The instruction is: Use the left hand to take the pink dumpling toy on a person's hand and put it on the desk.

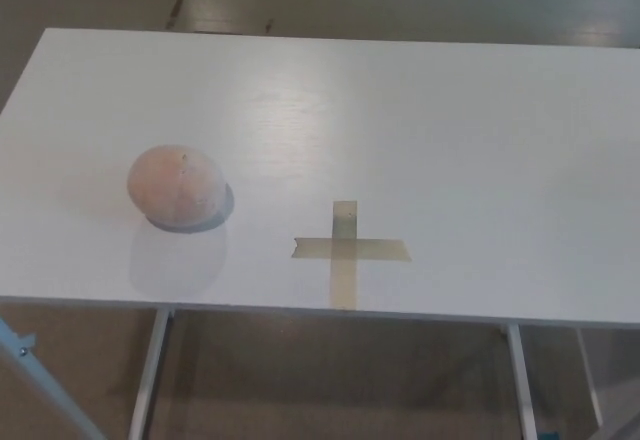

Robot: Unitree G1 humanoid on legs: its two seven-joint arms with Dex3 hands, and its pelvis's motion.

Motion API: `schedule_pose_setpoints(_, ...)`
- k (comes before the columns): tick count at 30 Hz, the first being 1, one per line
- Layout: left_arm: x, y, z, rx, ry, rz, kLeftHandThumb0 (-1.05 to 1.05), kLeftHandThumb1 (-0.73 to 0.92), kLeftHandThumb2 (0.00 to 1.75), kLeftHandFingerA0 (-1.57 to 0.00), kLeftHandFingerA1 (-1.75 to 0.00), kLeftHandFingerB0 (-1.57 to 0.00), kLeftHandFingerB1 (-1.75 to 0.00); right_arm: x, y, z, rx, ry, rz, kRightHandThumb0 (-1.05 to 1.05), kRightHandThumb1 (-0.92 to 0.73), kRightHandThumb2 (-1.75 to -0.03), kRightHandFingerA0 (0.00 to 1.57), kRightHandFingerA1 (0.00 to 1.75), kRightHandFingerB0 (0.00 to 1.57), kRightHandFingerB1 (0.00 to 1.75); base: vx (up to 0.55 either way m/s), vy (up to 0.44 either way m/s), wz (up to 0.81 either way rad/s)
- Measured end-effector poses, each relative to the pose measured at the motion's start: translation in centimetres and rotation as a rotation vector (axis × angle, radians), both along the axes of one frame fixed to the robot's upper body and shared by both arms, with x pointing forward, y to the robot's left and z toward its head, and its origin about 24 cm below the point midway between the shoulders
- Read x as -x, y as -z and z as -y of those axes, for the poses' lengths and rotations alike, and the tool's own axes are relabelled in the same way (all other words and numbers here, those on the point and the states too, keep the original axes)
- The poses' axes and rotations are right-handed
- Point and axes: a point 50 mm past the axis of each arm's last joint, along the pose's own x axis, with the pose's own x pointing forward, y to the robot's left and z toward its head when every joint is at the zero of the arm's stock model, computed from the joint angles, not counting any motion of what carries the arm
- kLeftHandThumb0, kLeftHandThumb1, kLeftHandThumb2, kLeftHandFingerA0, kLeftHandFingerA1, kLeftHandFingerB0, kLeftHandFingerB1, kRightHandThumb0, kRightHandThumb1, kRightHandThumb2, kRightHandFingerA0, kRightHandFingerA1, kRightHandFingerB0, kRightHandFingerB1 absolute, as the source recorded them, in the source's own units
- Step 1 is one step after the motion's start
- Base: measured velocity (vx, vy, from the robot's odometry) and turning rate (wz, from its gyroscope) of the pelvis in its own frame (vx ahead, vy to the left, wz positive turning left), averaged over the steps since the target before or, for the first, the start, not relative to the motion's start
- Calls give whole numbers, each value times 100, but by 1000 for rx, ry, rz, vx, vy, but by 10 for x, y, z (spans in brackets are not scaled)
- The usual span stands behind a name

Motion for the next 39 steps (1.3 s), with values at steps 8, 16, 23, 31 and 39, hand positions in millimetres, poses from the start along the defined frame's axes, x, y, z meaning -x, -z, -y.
schedule_pose_setpoints(8,-2,-1,-1,-19,5,0,-73,75,96,-19,-42,-8,-37,-1,0,-1,5,-14,5,-29,-74,-62,59,44,50,41,0,0,0)
schedule_pose_setpoints(16,-1,0,-1,-24,3,0,-68,88,67,-27,-31,-14,-26,-2,-1,-1,4,-12,9,-29,-74,-62,59,44,49,40,0,0,0)
schedule_pose_setpoints(23,-1,0,-1,-28,11,-3,-71,74,93,-20,-41,-10,-37,-4,-1,-1,4,-13,15,-30,-74,-63,58,43,48,40,0,0,0)
schedule_pose_setpoints(31,-1,0,-1,-31,10,-1,-67,87,66,-27,-31,-14,-26,-7,-2,-1,0,-8,23,-30,-74,-63,59,43,49,40,0,0,0)
schedule_pose_setpoints(39,-1,0,-1,-31,9,-1,-71,74,93,-19,-41,-10,-37,-9,-3,-1,0,-10,28,-30,-74,-63,59,44,50,41,0,0,0)
